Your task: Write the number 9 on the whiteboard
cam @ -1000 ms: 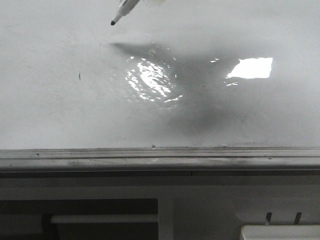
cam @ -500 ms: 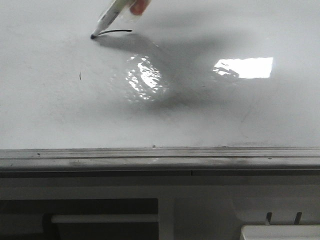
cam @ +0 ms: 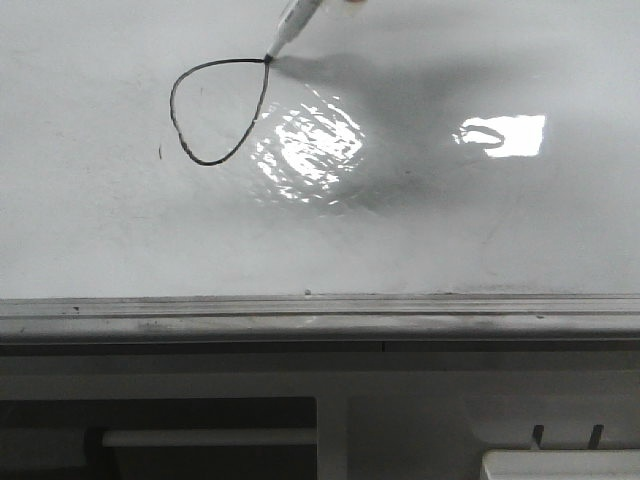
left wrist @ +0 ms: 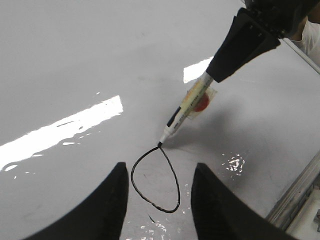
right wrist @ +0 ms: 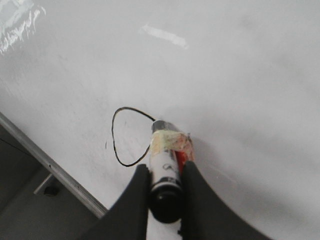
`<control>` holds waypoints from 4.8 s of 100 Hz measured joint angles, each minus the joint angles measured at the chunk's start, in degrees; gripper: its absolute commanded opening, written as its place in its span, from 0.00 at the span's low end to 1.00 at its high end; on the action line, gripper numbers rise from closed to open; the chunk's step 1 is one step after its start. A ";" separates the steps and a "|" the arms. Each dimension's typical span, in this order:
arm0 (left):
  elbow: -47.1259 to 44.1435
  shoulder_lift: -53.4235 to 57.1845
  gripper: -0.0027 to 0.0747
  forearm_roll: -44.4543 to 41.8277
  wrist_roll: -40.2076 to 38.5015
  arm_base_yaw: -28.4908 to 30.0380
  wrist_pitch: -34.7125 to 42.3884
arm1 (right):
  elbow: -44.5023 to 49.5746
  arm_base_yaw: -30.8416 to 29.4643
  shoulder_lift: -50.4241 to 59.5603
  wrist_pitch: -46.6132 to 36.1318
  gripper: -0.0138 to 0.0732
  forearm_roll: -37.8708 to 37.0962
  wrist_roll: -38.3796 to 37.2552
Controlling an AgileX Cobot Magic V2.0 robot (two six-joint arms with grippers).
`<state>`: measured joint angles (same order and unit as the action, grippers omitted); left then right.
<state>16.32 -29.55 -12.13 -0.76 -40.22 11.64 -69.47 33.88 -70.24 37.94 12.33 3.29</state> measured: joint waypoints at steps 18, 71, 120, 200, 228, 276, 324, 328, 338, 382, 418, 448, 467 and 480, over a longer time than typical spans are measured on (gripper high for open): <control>0.00 0.00 0.40 0.00 0.00 0.00 0.00 | 0.26 -0.07 -0.91 1.84 0.08 0.78 -0.42; -0.51 -1.74 0.40 -1.11 0.00 -0.52 -1.24 | 10.03 7.53 0.56 1.00 0.08 4.60 -1.81; -0.76 -22.32 0.40 -8.08 0.00 -8.89 7.63 | 9.92 15.87 1.08 -0.21 0.08 7.40 -2.64; -0.76 -26.42 0.01 -7.32 0.22 -9.01 9.12 | 9.71 15.87 1.08 0.58 0.28 7.99 -2.77; -0.76 -26.42 0.01 7.70 0.02 -9.11 9.25 | 9.71 15.87 1.08 -1.96 0.60 8.22 -2.77; -0.76 -27.08 0.01 50.60 2.77 -8.68 10.88 | 9.71 15.87 1.18 -2.70 0.60 9.26 -2.77; -0.76 -31.34 0.01 53.16 8.30 -7.38 12.23 | 9.71 15.87 1.18 -0.91 0.60 10.50 -2.77; -0.76 -31.34 0.01 53.25 8.55 -7.38 12.23 | 9.71 15.87 1.18 -0.83 0.60 10.61 -2.77; -0.76 -31.34 0.01 53.25 8.88 -7.38 12.23 | 9.71 15.87 1.18 -0.06 0.60 10.61 -2.77; -0.76 -31.34 0.49 53.60 9.02 -7.38 12.38 | 9.71 15.87 1.18 1.49 0.60 11.01 -2.77; -0.76 -27.18 0.49 53.60 8.67 -7.38 13.41 | 9.71 15.87 1.19 0.36 0.14 6.97 -2.77; -0.76 -9.07 0.04 45.38 8.78 -7.38 9.94 | 14.19 15.87 8.59 -7.63 0.08 2.38 -2.77; -0.87 2.99 0.01 37.61 9.00 -7.38 0.83 | 27.51 15.87 20.02 -23.09 0.08 -1.89 -2.77; -2.46 10.39 0.01 33.71 9.03 -7.38 -5.80 | 39.07 15.87 29.85 -32.14 0.08 -5.11 -2.77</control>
<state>13.86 -19.16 21.58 8.27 -47.59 5.84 -30.40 49.74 -40.39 5.80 7.22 0.52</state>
